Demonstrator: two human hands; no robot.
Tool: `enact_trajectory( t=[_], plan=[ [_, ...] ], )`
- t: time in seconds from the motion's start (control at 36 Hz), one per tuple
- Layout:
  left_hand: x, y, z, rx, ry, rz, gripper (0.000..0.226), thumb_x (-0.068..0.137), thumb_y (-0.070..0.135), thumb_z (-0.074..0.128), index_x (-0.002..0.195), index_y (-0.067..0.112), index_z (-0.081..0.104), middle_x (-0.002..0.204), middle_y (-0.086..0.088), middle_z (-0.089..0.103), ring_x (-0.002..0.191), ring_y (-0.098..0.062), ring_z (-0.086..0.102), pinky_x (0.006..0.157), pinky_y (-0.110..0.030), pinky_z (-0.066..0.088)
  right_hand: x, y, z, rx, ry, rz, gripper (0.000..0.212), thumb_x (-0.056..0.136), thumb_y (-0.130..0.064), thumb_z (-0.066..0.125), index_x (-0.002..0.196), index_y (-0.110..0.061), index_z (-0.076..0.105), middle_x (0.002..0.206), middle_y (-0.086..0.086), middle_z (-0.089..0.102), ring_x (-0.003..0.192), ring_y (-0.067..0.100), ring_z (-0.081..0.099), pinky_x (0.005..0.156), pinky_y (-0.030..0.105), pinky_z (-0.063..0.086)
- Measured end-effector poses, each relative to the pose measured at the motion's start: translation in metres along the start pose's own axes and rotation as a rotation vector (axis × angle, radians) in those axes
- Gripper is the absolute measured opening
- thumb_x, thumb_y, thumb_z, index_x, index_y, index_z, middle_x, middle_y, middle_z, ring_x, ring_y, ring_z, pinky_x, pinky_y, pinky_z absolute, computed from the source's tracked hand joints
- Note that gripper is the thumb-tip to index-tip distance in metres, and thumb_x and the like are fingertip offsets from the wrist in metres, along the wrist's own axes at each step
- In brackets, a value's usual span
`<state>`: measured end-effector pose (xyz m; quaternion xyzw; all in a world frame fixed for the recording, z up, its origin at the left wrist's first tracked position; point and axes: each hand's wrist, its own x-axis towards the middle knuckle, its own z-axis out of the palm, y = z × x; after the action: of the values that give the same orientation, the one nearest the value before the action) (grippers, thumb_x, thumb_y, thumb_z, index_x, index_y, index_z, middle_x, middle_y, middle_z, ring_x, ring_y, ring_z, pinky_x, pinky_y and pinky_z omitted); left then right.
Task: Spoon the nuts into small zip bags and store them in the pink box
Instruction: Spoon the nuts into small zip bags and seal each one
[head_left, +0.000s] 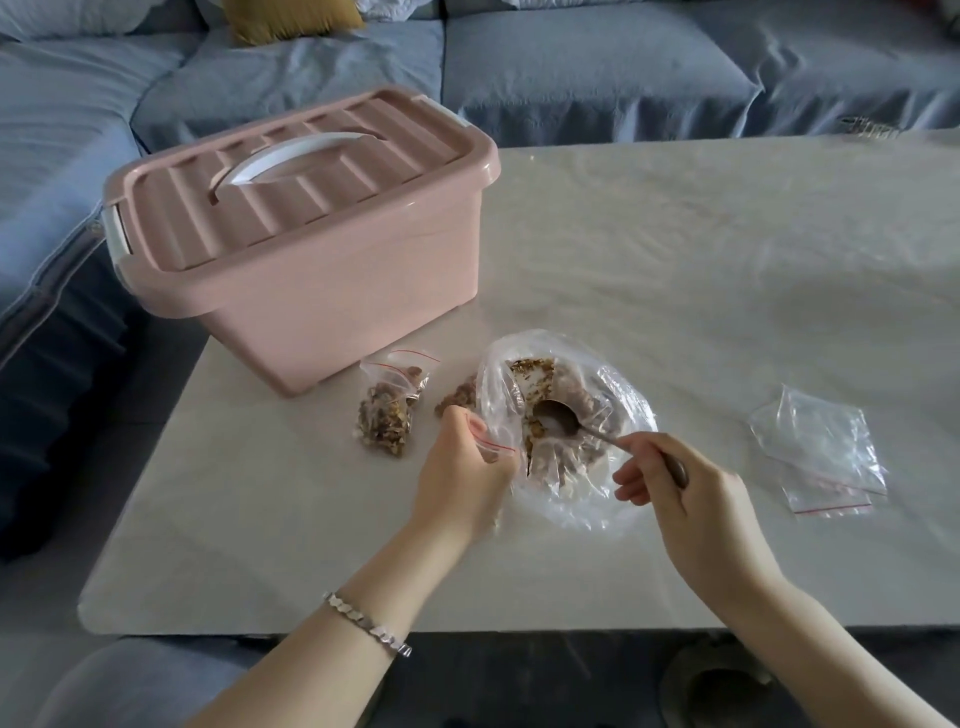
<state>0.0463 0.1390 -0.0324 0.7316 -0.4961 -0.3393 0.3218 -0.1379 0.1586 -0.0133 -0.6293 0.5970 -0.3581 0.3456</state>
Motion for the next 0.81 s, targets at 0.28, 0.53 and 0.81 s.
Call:
enact_trajectory(
  t=[0.28, 0.53, 0.81],
  plan=[
    [0.013, -0.002, 0.013, -0.167, 0.054, -0.065, 0.025, 0.078, 0.012, 0.067, 0.091, 0.016, 0.046, 0.077, 0.013, 0.053, 0.069, 0.000, 0.053, 0.057, -0.004, 0.037, 0.003, 0.004, 0.003, 0.347, -0.024, 0.231, 0.028, 0.098, -0.010, 0.039, 0.088, -0.016, 0.065, 0.065, 0.006, 0.069, 0.059, 0.021, 0.066, 0.057, 0.023, 0.054],
    [0.017, 0.009, 0.015, -0.288, 0.083, -0.041, 0.032, 0.075, 0.006, 0.070, 0.077, 0.024, 0.043, 0.075, 0.011, 0.056, 0.063, 0.002, 0.052, 0.055, -0.002, 0.039, 0.005, 0.002, -0.001, 0.597, -0.012, 0.459, 0.025, 0.098, -0.013, 0.041, 0.091, -0.003, 0.062, 0.064, 0.013, 0.067, 0.054, 0.020, 0.065, 0.053, 0.021, 0.054],
    [0.015, 0.000, 0.005, -0.187, 0.102, 0.019, 0.030, 0.075, 0.003, 0.066, 0.081, 0.021, 0.042, 0.078, 0.008, 0.055, 0.067, 0.000, 0.052, 0.057, -0.002, 0.037, 0.004, 0.005, -0.009, 0.859, -0.014, 0.635, 0.027, 0.098, -0.018, 0.042, 0.094, -0.001, 0.063, 0.063, 0.010, 0.068, 0.054, 0.016, 0.065, 0.050, 0.020, 0.053]
  ],
)
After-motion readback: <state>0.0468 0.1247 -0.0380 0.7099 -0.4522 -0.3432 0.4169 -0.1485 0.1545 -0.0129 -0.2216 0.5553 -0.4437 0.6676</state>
